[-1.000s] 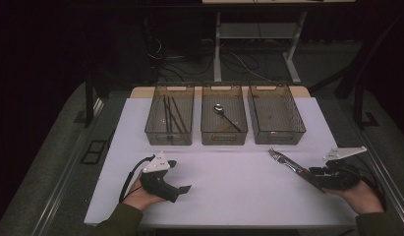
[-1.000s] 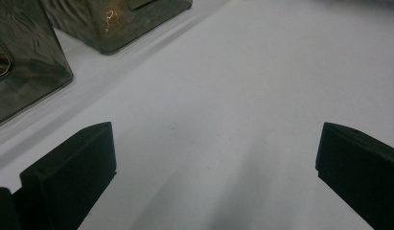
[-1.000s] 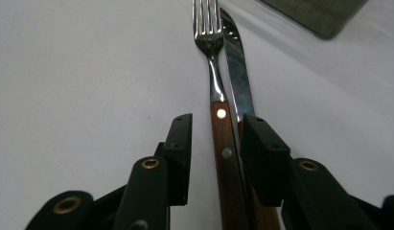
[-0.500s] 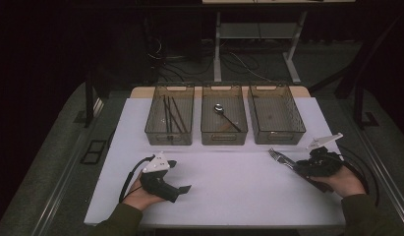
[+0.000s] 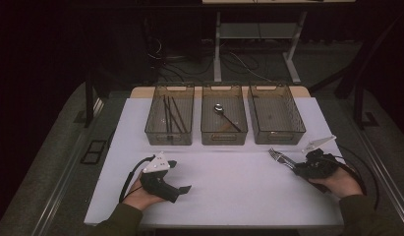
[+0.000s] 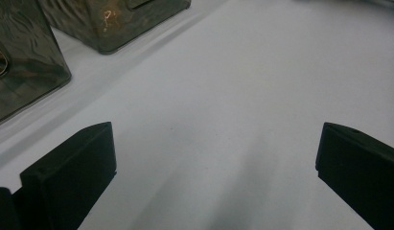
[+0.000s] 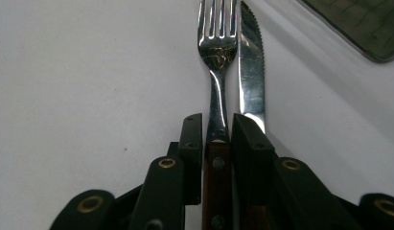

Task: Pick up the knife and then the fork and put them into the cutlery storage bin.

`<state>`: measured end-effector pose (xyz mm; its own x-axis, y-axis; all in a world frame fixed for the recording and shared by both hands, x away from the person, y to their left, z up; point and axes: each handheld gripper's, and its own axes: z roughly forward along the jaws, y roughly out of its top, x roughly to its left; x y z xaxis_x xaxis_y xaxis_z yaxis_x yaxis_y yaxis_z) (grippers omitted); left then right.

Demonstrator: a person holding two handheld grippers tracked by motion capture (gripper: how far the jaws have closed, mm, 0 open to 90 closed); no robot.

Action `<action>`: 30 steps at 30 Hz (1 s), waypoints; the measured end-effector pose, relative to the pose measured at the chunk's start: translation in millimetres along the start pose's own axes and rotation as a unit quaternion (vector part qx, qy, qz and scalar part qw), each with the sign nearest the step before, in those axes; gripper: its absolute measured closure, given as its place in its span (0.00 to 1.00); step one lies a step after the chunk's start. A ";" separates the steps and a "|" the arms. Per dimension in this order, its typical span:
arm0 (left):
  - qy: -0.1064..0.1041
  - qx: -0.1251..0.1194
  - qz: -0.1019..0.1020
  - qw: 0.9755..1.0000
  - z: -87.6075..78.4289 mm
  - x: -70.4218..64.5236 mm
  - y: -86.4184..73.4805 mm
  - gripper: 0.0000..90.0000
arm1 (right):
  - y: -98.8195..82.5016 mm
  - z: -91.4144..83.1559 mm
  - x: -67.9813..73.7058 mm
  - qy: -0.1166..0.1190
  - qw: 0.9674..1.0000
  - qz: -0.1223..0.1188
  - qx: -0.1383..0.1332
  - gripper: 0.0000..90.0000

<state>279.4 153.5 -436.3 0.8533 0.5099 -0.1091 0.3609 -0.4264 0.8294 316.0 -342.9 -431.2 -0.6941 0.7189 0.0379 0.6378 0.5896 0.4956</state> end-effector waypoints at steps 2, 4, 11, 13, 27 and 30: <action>0.000 0.001 0.001 1.000 0.0 0.0 0.0 0.00 | -0.4 1.1 0.4 0.001 1.000 -0.004 0.001 0.83; -0.001 0.002 0.001 1.000 0.0 -0.1 0.0 0.00 | -1.1 2.5 1.4 0.000 1.000 -0.012 0.002 0.83; -0.001 0.003 0.001 1.000 0.5 -0.6 -0.2 0.00 | -8.2 2.7 2.0 -0.001 0.999 -0.025 -0.021 0.85; -0.001 0.003 0.001 1.000 0.7 -0.8 -0.2 0.00 | -10.2 2.8 2.8 -0.003 0.999 -0.026 -0.028 0.85; -0.002 0.002 0.003 1.000 0.2 -0.5 0.0 0.00 | -14.0 1.8 2.1 0.001 0.999 -0.021 -0.042 0.87; -0.002 0.001 0.003 1.000 0.2 -0.6 0.0 0.00 | -14.2 1.5 0.9 0.005 0.999 -0.018 -0.044 0.87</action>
<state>279.0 153.0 -436.4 0.8567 0.5046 -0.1068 0.3574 -0.4314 0.8284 306.9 -350.1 -439.5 -0.7196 0.6938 0.0273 0.5812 0.5804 0.5704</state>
